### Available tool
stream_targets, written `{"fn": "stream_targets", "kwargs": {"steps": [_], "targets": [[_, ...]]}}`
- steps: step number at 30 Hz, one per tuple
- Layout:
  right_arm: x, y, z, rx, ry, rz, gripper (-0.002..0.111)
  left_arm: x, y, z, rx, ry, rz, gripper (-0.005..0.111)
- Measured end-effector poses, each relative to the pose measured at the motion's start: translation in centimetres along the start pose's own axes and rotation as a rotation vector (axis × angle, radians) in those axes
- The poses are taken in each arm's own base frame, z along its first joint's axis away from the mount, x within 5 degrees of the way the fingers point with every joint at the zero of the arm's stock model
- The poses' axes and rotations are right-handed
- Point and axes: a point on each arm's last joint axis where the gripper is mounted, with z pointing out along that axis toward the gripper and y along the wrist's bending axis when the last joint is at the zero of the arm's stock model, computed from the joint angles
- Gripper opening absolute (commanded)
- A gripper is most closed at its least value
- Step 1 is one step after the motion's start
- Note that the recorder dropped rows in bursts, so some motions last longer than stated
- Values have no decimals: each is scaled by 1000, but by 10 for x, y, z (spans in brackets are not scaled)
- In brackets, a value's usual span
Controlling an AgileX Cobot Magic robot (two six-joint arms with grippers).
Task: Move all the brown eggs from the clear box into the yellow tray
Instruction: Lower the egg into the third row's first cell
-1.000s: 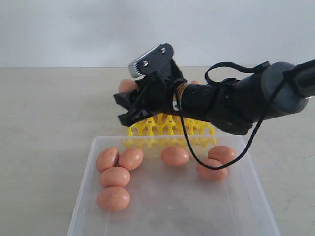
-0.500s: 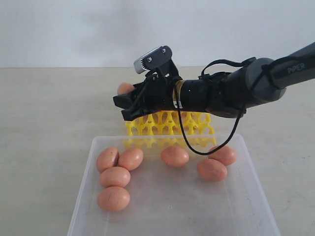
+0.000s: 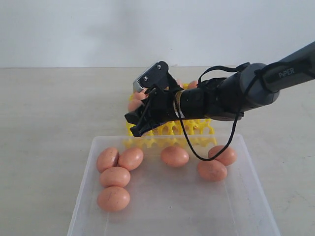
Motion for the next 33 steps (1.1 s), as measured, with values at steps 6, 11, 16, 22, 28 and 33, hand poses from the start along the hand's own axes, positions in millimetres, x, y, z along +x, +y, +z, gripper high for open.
{"fn": "stream_targets", "kwargs": {"steps": [6, 11, 16, 22, 28, 33], "targets": [[7, 0, 4, -4, 10, 7, 0, 0, 0, 0, 0, 0, 0, 4], [6, -1, 4, 9, 0, 26, 0, 0, 0, 0, 0, 0, 0, 4], [5, -2, 4, 19, -7, 8, 29, 0, 0, 0, 0, 0, 0, 4], [5, -2, 4, 24, -11, 14, 42, 0, 0, 0, 0, 0, 0, 4], [5, -3, 4, 27, -13, 21, 42, 0, 0, 0, 0, 0, 0, 4], [5, -3, 4, 28, -13, 6, 48, 0, 0, 0, 0, 0, 0, 4]]}}
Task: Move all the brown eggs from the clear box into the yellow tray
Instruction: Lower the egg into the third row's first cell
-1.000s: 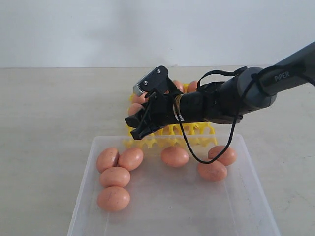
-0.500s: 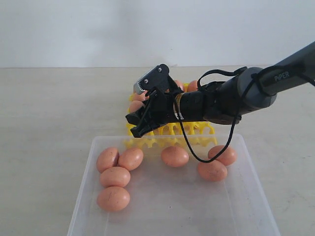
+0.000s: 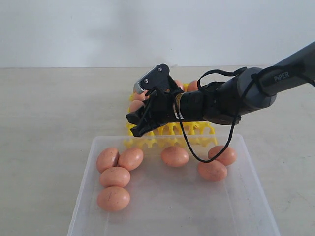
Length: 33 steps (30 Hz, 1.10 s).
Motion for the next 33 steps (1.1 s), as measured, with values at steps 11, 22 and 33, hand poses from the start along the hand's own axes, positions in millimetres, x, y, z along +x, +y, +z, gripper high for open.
{"fn": "stream_targets", "kwargs": {"steps": [11, 22, 33], "targets": [[0, 0, 0, 3, -2, -6, 59, 0, 0, 0, 0, 0, 0, 4], [-6, -2, -3, 21, -24, 16, 59, 0, 0, 0, 0, 0, 0, 4], [-71, -6, -44, 88, -187, 202, 16, 0, 0, 0, 0, 0, 0, 4]]}}
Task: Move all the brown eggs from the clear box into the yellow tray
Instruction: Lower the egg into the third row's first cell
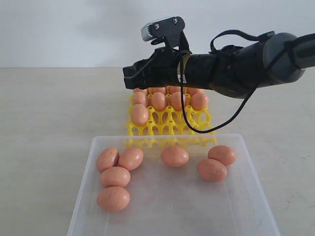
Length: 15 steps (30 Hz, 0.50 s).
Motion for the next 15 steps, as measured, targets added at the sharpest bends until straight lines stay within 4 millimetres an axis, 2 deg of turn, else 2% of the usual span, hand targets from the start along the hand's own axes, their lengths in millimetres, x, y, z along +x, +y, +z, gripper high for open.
{"fn": "stream_targets", "kwargs": {"steps": [1, 2, 15], "targets": [[0, 0, -1, -1, 15, 24, 5, 0, 0, 0, 0, 0, 0, 4], [1, 1, -1, -8, 37, 32, 0, 0, 0, 0, 0, 0, 0, 4], [30, 11, -3, -132, 308, -21, 0, 0, 0, 0, 0, 0, 0, 4]]}}
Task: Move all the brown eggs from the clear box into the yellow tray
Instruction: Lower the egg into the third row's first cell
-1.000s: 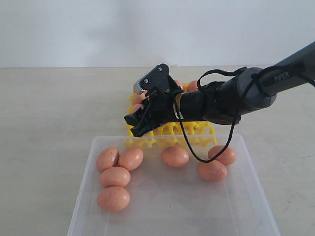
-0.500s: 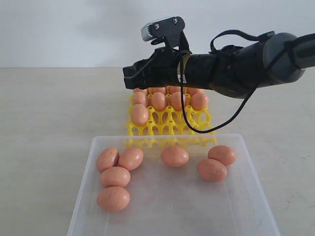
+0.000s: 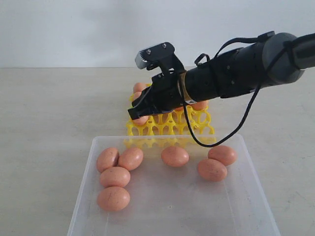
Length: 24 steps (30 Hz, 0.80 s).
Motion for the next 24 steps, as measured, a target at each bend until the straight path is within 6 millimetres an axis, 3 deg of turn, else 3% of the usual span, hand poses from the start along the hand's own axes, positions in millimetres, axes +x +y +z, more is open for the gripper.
{"fn": "stream_targets", "kwargs": {"steps": [9, 24], "targets": [[30, -7, 21, -7, 110, 25, 0, 0, 0, 0, 0, 0, 0, 4], [30, -6, 21, -20, 109, -44, 0, 0, 0, 0, 0, 0, 0, 4]]}}
